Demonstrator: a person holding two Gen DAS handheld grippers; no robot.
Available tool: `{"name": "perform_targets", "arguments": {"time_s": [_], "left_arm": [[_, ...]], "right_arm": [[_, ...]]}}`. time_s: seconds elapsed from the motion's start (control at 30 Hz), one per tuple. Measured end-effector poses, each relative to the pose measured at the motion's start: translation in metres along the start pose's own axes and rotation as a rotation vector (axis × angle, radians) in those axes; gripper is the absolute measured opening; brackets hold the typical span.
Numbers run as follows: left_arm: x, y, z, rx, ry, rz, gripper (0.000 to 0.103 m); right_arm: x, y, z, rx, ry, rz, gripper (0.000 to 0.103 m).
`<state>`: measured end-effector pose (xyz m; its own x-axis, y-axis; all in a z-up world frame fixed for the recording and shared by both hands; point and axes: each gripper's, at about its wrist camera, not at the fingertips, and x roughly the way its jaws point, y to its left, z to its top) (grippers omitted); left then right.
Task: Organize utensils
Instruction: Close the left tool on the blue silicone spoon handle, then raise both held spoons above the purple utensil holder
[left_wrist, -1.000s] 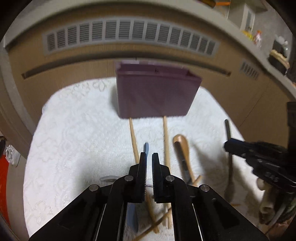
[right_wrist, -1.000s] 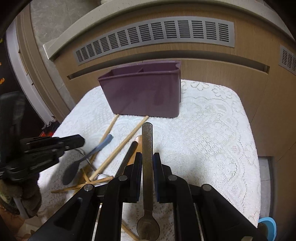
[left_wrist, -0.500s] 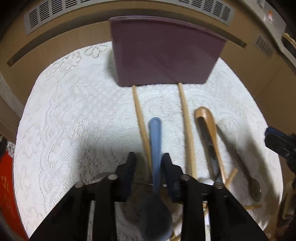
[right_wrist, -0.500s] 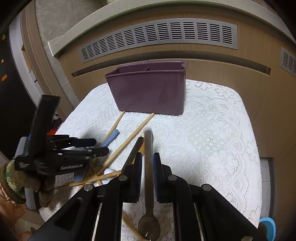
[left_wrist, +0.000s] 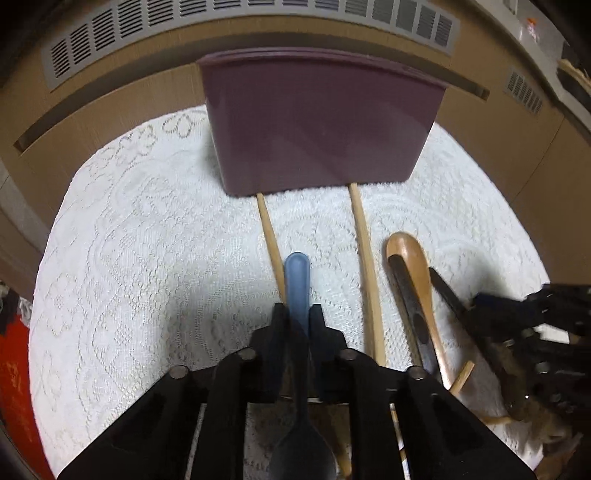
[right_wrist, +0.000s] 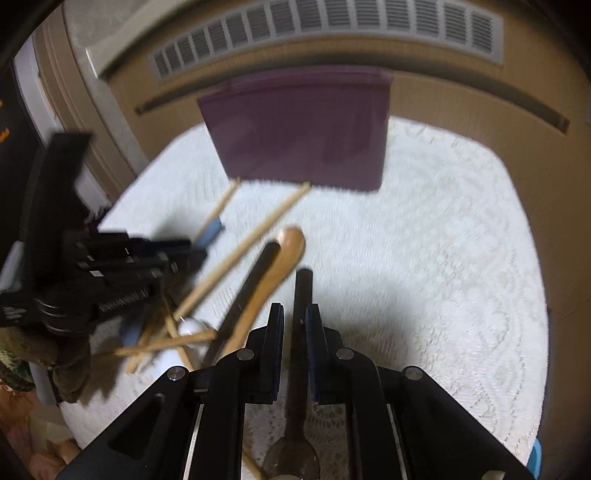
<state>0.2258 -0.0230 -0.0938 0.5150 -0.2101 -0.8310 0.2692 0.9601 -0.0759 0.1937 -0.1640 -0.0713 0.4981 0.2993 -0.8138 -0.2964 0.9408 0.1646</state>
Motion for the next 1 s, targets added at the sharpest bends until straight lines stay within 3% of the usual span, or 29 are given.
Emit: {"name": "perform_targets", "arguments": {"time_s": [0.2, 0.43, 0.77, 1.0], "left_arm": [[-0.027, 0.006, -0.01, -0.04, -0.086, -0.041, 0.012], [-0.068, 0.018, -0.015, -0.102, -0.193, -0.08, 0.012], [-0.131, 0.015, -0.016, -0.112, -0.334, -0.113, 0.012], [-0.178, 0.013, 0.017, -0.075, -0.461, -0.143, 0.012]], "right_arm": [[0.02, 0.009, 0.004, -0.058, 0.042, -0.044, 0.017], [0.017, 0.02, 0.008, -0.107, 0.031, -0.071, 0.012], [-0.065, 0.015, 0.003, 0.0, -0.181, -0.017, 0.012], [-0.111, 0.017, 0.025, 0.014, -0.322, 0.0, 0.012]]}}
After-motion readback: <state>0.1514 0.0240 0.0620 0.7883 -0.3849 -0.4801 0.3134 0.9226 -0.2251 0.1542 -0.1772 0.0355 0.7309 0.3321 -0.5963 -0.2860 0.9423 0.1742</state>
